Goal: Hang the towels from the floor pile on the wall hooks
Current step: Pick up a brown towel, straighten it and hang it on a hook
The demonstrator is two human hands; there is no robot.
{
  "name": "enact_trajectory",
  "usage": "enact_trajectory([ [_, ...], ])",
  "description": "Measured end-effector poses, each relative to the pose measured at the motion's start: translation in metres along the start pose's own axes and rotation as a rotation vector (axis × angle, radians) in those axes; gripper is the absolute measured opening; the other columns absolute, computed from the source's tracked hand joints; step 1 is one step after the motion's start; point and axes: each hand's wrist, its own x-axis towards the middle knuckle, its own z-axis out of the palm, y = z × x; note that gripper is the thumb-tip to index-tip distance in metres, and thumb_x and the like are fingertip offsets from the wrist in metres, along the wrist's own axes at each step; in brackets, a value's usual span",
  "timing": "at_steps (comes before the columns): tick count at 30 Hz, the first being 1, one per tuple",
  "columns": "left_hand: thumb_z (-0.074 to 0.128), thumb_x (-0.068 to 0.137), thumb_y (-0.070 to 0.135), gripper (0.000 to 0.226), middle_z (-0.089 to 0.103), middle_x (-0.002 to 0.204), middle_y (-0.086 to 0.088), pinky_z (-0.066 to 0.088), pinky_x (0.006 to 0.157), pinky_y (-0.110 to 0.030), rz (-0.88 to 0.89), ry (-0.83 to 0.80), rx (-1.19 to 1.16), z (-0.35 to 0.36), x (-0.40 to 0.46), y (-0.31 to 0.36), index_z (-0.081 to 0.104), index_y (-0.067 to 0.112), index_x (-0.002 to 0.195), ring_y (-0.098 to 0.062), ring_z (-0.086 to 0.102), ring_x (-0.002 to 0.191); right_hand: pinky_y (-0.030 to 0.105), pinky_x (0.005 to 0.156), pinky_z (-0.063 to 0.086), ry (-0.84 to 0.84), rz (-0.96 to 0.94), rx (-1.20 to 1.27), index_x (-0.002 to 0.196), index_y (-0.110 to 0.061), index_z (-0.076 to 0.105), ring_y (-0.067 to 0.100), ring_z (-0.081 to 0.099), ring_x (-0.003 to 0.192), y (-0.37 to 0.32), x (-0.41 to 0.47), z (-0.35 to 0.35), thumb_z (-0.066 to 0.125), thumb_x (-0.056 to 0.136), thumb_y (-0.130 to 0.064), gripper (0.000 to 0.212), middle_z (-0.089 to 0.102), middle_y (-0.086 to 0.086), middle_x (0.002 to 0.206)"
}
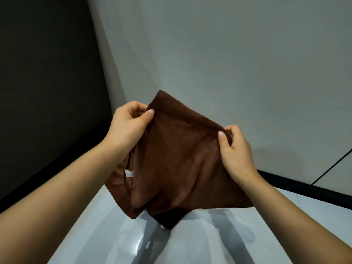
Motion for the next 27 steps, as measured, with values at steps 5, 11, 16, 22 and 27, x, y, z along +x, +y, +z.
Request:
enact_trajectory([
  [5, 0.059, 0.09, 0.014, 0.017, 0.055, 0.061, 0.0, 0.04, 0.047, -0.02, -0.127, -0.028, 0.14, -0.004, 0.005, -0.029, 0.058, 0.014, 0.074, -0.002, 0.048, 0.043, 0.03, 0.064, 0.032, -0.006, -0.307, -0.277, 0.099, -0.013, 0.054, 0.024, 0.055, 0.081, -0.008, 0.002, -0.012, 0.045, 0.097, -0.025, 0.015, 0.056, -0.002, 0.083],
  [11, 0.065, 0.082, 0.003, 0.033, 0.058, 0.095, -0.002, 0.049, 0.07, -0.02, -0.155, -0.163, 0.198, 0.007, -0.001, -0.036, 0.053, 0.015, 0.11, -0.013, 0.057, 0.082, 0.037, 0.046, 0.05, 0.001, -0.685, -0.471, 0.093, -0.01, 0.06, 0.032, 0.06, 0.061, -0.021, -0.001, -0.012, 0.036, 0.094, -0.034, 0.034, 0.059, 0.007, 0.079],
  [16, 0.066, 0.073, 0.024, 0.077, 0.033, 0.144, -0.002, 0.023, 0.105, -0.018, 0.052, -0.334, 0.528, 0.019, -0.009, -0.032, 0.034, 0.019, 0.143, -0.016, 0.029, 0.135, 0.029, 0.034, 0.039, -0.007, -0.887, -0.613, 0.086, -0.01, 0.063, 0.028, 0.052, 0.05, -0.032, -0.003, -0.007, 0.042, 0.093, -0.027, 0.028, 0.049, 0.006, 0.068],
  [22, 0.044, 0.061, 0.032, 0.065, 0.04, 0.142, 0.003, 0.019, 0.113, -0.029, 0.346, -0.462, 0.587, 0.028, -0.021, -0.021, 0.057, 0.015, 0.123, -0.008, 0.022, 0.137, 0.029, 0.033, 0.036, -0.056, -0.934, -0.63, 0.091, -0.013, 0.063, 0.025, 0.05, 0.051, -0.037, -0.005, -0.005, 0.048, 0.09, -0.023, 0.018, 0.046, 0.005, 0.069],
  [27, 0.046, 0.065, 0.038, 0.03, 0.055, 0.07, 0.008, 0.043, 0.068, -0.032, 0.332, -0.422, 0.486, 0.024, -0.02, -0.028, 0.052, 0.011, 0.076, -0.011, 0.053, 0.074, 0.031, 0.034, 0.041, -0.03, -0.899, -0.585, 0.089, -0.011, 0.063, 0.026, 0.054, 0.053, -0.035, -0.003, -0.008, 0.041, 0.093, -0.027, 0.028, 0.05, 0.004, 0.069],
])
